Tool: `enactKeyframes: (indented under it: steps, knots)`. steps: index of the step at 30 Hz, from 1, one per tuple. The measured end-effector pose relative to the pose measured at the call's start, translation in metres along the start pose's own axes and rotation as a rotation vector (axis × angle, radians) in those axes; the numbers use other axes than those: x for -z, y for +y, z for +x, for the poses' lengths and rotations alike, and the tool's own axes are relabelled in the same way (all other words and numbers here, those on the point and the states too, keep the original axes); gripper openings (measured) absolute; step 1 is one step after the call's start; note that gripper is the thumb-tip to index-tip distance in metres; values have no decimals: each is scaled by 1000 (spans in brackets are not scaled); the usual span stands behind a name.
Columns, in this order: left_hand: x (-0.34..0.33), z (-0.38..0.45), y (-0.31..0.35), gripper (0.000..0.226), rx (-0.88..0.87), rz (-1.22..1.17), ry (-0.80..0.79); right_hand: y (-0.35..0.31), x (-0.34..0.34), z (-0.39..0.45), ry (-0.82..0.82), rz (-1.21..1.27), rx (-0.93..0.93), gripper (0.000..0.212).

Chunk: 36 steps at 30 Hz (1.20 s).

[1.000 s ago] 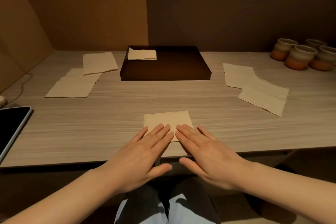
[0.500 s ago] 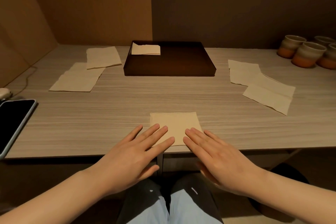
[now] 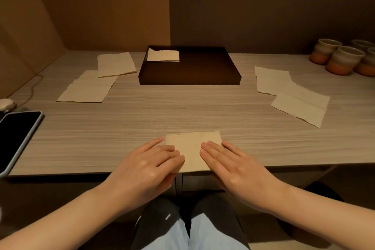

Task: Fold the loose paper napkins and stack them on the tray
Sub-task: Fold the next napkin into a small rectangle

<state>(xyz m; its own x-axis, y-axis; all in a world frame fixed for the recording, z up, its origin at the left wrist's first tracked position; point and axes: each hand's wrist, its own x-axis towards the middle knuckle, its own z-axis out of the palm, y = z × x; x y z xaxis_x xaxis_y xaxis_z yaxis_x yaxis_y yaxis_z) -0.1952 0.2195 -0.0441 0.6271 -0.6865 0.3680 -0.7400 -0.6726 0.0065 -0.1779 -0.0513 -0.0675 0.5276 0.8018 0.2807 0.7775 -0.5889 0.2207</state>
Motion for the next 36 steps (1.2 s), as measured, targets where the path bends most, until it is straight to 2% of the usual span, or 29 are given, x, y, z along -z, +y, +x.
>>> enactKeyframes:
  steps: [4, 7, 15, 18, 25, 29, 33, 36]
  knots:
    - [-2, 3, 2, 26, -40, 43, 41, 2, 2, -2, 67, -42, 72, 45]
    - [3, 2, 3, 20, -75, 7, 65, -1, 10, -5, 85, 17, 82, 40]
    - [33, 21, -20, 19, -104, -86, 98, 21, 50, 23, 142, 179, -10, 40]
    - [43, 36, -43, 19, -114, -24, 139, 38, 61, 45, 152, 145, -47, 43]
    - [69, 80, -108, 18, -130, 186, 153, 96, 74, 116, 143, 40, -11, 34]
    - [73, 105, -151, 26, -94, 231, 115, 129, 65, 164, 119, 108, -41, 44]
    - [59, 126, -196, 46, 11, 185, 100, 157, 45, 211, 115, 215, -208, 48]
    - [40, 142, -230, 44, 102, 171, 103, 182, 20, 240, 53, 244, -234, 46]
